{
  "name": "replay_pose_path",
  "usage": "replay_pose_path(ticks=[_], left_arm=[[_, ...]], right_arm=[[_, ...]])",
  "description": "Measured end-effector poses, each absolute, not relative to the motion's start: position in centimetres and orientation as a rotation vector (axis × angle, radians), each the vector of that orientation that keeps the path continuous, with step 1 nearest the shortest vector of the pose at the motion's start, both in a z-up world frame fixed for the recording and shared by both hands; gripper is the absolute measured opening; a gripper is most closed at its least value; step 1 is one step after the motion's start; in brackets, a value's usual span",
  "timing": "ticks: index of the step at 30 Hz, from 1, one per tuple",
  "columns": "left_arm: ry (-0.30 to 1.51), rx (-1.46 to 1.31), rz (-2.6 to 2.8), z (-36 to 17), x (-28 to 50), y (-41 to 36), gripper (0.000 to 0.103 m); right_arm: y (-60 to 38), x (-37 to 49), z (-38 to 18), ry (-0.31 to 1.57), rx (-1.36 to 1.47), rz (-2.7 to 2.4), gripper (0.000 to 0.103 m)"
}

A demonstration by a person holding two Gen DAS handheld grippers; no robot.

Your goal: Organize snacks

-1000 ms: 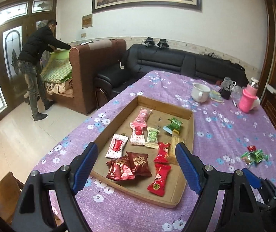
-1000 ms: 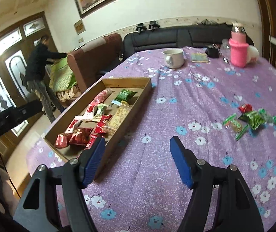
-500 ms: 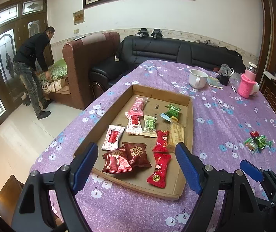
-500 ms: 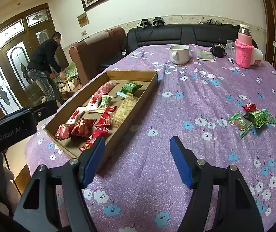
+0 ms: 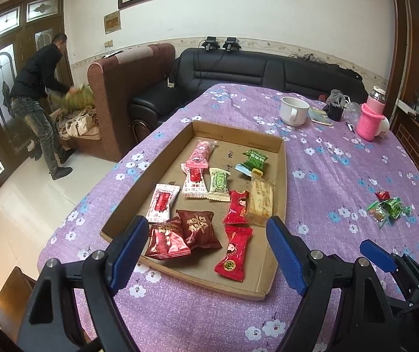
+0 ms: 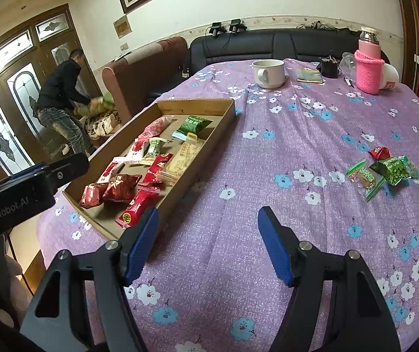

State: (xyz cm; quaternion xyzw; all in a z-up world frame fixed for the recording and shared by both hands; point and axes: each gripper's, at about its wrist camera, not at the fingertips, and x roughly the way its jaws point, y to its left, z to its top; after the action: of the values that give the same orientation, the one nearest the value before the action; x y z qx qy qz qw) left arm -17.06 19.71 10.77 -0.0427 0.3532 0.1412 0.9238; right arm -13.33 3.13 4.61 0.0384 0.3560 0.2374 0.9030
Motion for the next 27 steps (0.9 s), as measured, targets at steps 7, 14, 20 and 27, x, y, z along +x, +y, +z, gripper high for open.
replay_pose_path(ticks=[7, 14, 20, 27], left_arm=[[0.744, -0.079, 0.266, 10.5, -16.5, 19.4, 0.082], [0.702, -0.087, 0.053, 12.4, -14.9, 16.9, 0.082], [0.837, -0.141, -0.219, 9.1, -12.7, 12.7, 0.082], [0.893, -0.102, -0.273, 7.2, -10.9, 8.7, 0.082]], right_arm=[[1.3, -13.4, 4.4, 0.738, 0.091, 0.465, 0.071], [-9.7, -12.0, 5.5, 0.717, 0.143, 0.229, 0.071], [-18.4, -8.3, 5.2, 0.812, 0.334, 0.169, 0.07], [-16.1, -2.2, 3.8, 0.826, 0.143, 0.23, 0.07]])
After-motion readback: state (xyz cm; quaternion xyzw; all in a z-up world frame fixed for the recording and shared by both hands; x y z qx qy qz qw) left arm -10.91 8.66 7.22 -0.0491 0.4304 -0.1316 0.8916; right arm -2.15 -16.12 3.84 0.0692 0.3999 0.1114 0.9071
